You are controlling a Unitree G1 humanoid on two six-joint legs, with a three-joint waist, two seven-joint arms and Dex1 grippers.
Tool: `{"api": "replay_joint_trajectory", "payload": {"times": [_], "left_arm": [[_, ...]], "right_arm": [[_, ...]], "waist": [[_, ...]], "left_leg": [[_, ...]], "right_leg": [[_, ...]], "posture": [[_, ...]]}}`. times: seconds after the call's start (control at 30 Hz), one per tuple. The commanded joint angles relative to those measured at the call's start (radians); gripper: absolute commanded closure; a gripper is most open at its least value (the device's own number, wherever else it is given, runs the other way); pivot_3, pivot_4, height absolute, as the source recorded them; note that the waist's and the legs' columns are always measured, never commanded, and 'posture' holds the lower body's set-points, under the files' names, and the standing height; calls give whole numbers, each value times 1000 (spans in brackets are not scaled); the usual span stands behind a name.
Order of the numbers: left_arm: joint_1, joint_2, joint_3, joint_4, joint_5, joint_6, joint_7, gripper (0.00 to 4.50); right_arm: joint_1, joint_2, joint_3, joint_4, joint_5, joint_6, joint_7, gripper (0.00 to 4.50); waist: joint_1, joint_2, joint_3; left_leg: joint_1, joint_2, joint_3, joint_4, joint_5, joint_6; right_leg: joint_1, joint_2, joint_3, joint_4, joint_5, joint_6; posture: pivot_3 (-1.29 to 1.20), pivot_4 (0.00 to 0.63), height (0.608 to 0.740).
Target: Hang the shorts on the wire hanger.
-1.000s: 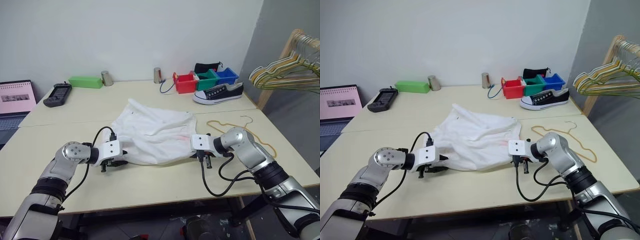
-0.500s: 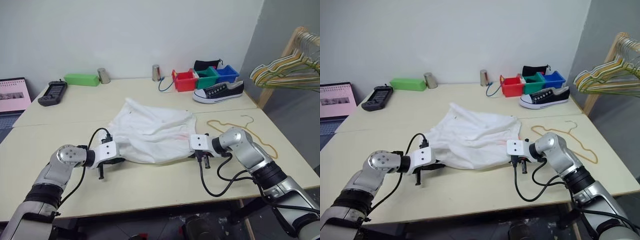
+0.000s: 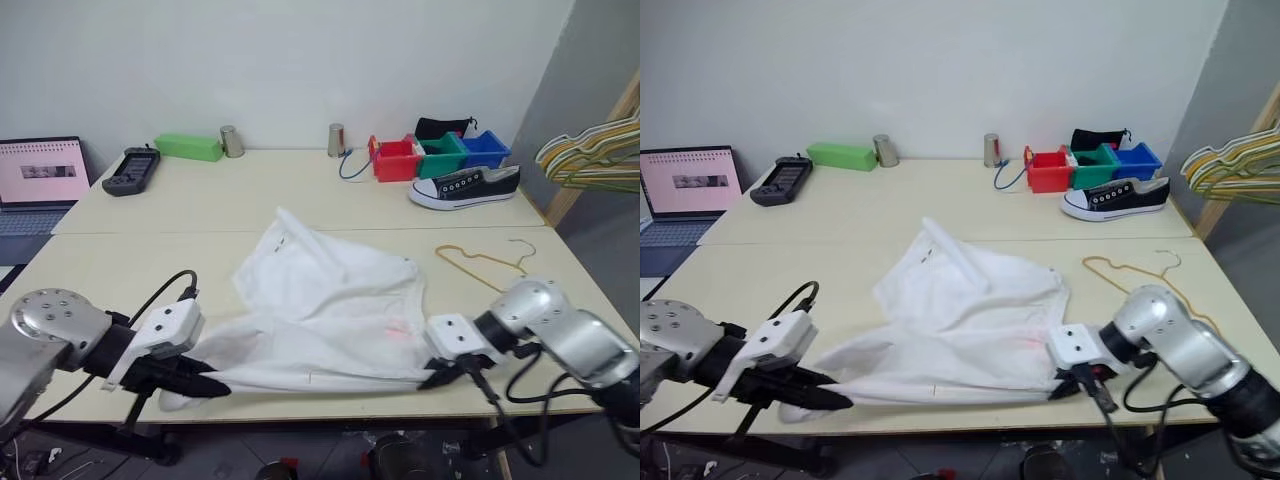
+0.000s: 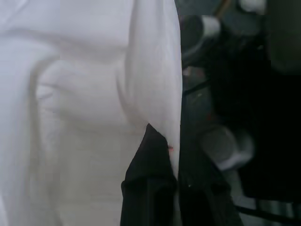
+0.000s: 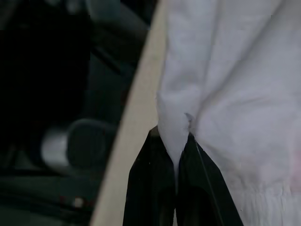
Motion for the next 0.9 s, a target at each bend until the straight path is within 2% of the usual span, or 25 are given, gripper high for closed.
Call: {"api": "replay_joint_trajectory", "payload": {"times": [0.03,0.1,0.13,0.17,0.23,0.27,0.33,0.4,0.47,0.5,0.57,0.63,0.7,0.8,0.9], "left_arm": [[-275,-57,-138,320,206,-157,69,4467],[-627,-206,-296,709,485,-384,312,4467],[-795,-272,-354,898,600,-472,450,4467],[-901,-312,-387,1029,668,-532,533,4467],[-1173,-394,-464,1324,824,-659,806,4467],[-1261,-419,-490,1420,875,-703,907,4467],[-1468,-455,-533,1579,986,-731,1270,4467],[-1628,-456,-567,1656,1083,-752,1625,4467],[-1719,-442,-586,1686,1142,-804,1845,4467],[-1741,-437,-588,1695,1155,-825,1893,4467],[-1741,-433,-573,1710,1150,-855,1899,4467],[-1708,-433,-563,1718,1136,-877,1833,4467],[-1635,-434,-548,1721,1096,-884,1655,4467],[-1485,-416,-501,1683,1004,-867,1313,4467],[-1281,-359,-471,1508,899,-780,894,4467]], "right_arm": [[-178,91,-42,226,3,11,-2,4500],[-394,287,-97,527,-17,23,-218,4500],[-510,370,-126,695,-39,15,-320,4500],[-584,419,-143,808,-55,2,-378,4500],[-793,507,-173,1124,-148,-190,-640,4500],[-862,534,-182,1232,-180,-265,-743,4500],[-1021,560,-181,1416,-285,-488,-1089,4500],[-1139,553,-186,1517,-374,-667,-1435,4500],[-1199,541,-193,1564,-428,-797,-1649,4500],[-1209,540,-191,1575,-446,-841,-1696,4500],[-1198,558,-186,1596,-456,-899,-1680,4500],[-1155,585,-176,1601,-458,-945,-1583,4500],[-1075,612,-166,1585,-441,-969,-1419,4500],[-946,646,-163,1549,-393,-881,-1098,4500],[-821,653,-156,1444,-354,-770,-822,4500]], "waist": [[-3,-1,0],[-16,0,4],[-21,-2,6],[-28,-6,8],[-30,-7,7],[-32,-9,6],[-30,-10,6],[-27,-9,6],[-24,-9,6],[-24,-8,6],[-24,-2,2],[-25,-1,2],[-27,-1,2],[-27,-1,3],[-28,-1,4]], "left_leg": [[1,0,0,0,-2,-4],[2,-1,0,1,-4,-6],[4,-2,-2,2,-4,-6],[4,-3,-4,3,-4,-6],[-5,-7,-14,1,10,6],[-5,-7,-18,0,20,1],[-7,-10,-19,0,23,-3],[-28,-11,-20,-4,25,-3],[-47,-16,-23,-4,34,-14],[-50,-18,-22,-8,36,-18],[-51,-22,-12,-10,32,-23],[-45,-23,-3,-13,25,-22],[-35,-22,2,-15,17,-9],[-35,-22,3,-11,16,-7],[-37,-22,3,-7,19,-4]], "right_leg": [[0,0,-1,0,0,0],[0,1,0,0,1,1],[3,1,-1,0,5,2],[4,1,-2,-2,11,3],[2,3,-3,-9,30,8],[2,3,-3,-9,37,12],[-6,3,-2,-9,40,15],[-24,2,1,-8,44,19],[-51,-2,4,4,46,15],[-58,-5,4,6,46,15],[-62,-13,4,8,38,14],[-57,-16,6,8,30,19],[-46,-16,4,1,29,20],[-43,-16,4,1,29,20],[-43,-16,4,2,29,20]], "posture": [[-164,11,740],[-172,10,740],[-183,8,740],[-183,8,740],[-189,2,740],[-189,2,740],[-195,0,740],[-196,0,740],[-189,0,740],[-185,4,740],[-178,12,740],[-170,21,740],[-164,33,740],[-148,43,740],[-134,42,740]]}}
